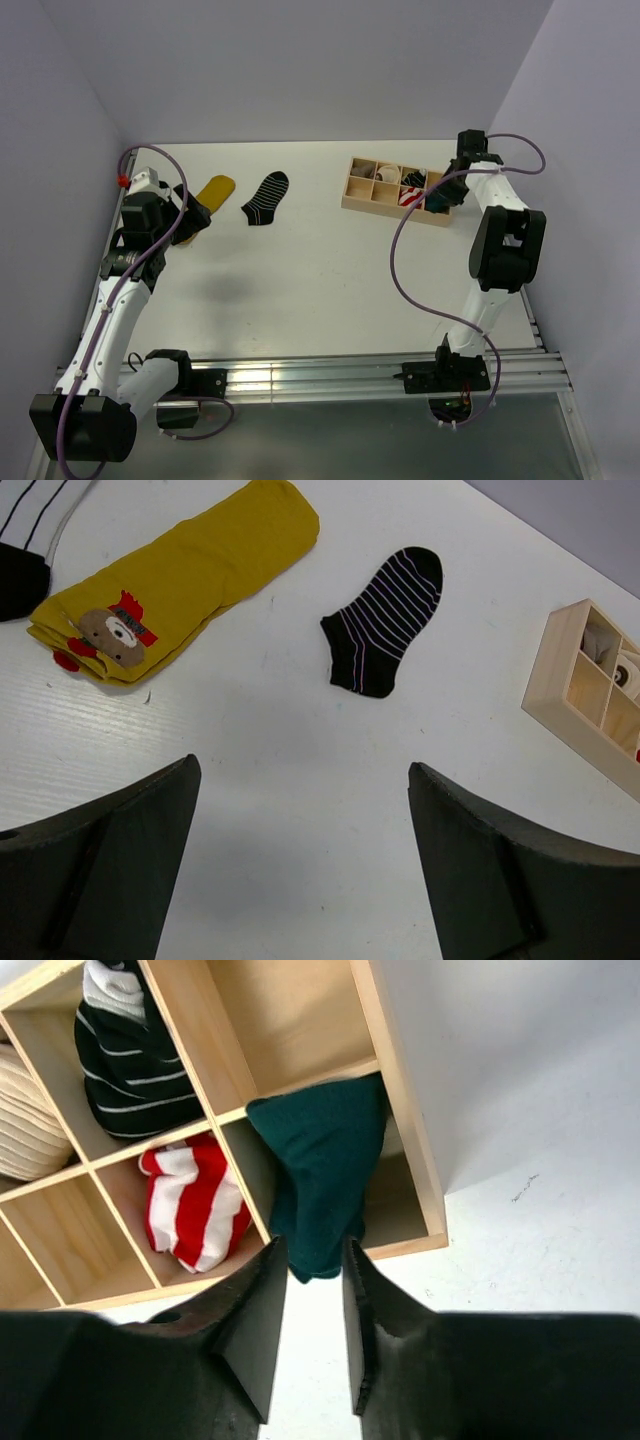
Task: Roll the socks
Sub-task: Place the sock in the storage box.
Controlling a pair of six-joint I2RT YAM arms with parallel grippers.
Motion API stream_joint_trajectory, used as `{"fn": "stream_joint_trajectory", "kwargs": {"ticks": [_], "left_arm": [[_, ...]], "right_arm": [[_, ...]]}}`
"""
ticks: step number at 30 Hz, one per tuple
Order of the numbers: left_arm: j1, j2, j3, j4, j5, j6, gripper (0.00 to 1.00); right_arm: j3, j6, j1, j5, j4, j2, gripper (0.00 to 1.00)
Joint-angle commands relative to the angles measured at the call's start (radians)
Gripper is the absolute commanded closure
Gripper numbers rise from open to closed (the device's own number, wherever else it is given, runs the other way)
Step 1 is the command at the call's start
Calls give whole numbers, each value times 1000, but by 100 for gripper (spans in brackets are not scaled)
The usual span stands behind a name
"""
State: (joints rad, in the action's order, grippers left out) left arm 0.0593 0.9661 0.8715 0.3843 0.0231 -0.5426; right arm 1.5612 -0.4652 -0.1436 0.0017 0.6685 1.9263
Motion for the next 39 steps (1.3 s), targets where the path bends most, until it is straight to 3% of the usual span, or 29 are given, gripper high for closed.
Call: {"fn": "stream_joint_trajectory", "kwargs": {"ticks": [1, 11, 25, 32, 39], "left_arm": [[-7, -12, 1, -28, -14, 4, 10], [-9, -15, 1, -30, -14, 3, 10], [-12, -6, 0, -30, -14, 4, 10], [-13, -3, -2, -32, -14, 3, 10], [-16, 2, -2, -33, -14, 4, 10]], "right_arm": [[-21, -12, 6, 3, -7, -43, 66], [-69, -23, 13, -80, -29, 17, 81], [-61, -10, 3, -68, -32, 157, 83], [-33, 11, 1, -92, -73, 42, 82], [48, 5, 1, -19, -99, -33, 79]]}}
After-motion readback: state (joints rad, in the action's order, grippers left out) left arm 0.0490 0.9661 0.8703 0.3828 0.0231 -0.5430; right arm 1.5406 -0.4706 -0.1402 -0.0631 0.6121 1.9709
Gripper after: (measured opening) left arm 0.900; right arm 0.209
